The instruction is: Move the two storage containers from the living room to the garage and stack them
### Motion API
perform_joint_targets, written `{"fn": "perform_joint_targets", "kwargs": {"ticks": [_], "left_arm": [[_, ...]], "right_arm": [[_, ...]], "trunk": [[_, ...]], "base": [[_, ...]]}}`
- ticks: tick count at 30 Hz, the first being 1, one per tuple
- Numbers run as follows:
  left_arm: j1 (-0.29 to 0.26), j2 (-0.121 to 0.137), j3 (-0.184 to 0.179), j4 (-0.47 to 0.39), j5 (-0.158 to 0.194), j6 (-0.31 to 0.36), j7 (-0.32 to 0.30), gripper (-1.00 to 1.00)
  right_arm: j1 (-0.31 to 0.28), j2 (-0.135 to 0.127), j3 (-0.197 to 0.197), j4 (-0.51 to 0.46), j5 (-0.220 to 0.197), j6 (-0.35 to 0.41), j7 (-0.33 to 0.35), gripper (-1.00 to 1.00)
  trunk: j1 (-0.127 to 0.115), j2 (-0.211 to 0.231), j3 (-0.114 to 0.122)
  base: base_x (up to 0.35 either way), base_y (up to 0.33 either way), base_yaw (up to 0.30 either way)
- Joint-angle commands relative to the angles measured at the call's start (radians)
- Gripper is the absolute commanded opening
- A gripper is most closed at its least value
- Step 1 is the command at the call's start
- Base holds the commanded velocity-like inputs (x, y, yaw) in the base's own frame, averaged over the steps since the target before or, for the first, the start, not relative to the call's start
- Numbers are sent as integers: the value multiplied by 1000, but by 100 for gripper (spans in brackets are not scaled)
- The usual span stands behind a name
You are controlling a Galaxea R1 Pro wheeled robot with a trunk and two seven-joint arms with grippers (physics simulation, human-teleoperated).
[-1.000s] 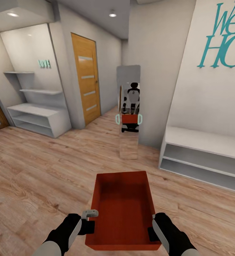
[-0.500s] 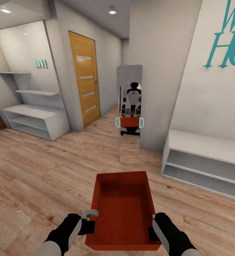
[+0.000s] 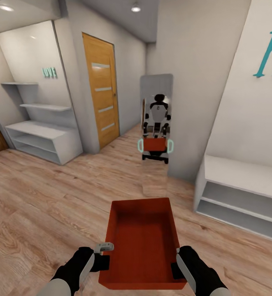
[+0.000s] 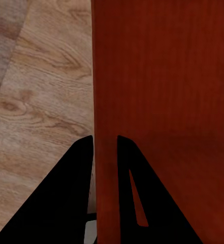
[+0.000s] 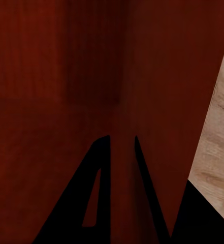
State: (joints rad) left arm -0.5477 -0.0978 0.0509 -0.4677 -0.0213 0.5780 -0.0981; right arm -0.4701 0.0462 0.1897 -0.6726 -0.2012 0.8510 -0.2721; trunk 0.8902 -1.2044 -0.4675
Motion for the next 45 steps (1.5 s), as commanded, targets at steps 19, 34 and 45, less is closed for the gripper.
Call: {"fn": "perform_joint_targets", "kwargs": {"ticks": [19, 34, 45], "left_arm": [[0, -2, 3, -1, 18, 6, -3, -100], [0, -2, 3, -1, 18, 6, -3, -100], [0, -2, 3, -1, 18, 6, -3, -100]], "right_arm": [[-1, 14, 2, -1, -66, -9, -4, -100], [-1, 14, 2, -2, -66, -9, -4, -100], [-1, 14, 2, -2, -66, -9, -4, -100]], "trunk": [[1, -1, -19], [1, -1, -21], [1, -1, -23]], "base": [[333, 75, 225], [333, 83, 26], [333, 96, 35]]}}
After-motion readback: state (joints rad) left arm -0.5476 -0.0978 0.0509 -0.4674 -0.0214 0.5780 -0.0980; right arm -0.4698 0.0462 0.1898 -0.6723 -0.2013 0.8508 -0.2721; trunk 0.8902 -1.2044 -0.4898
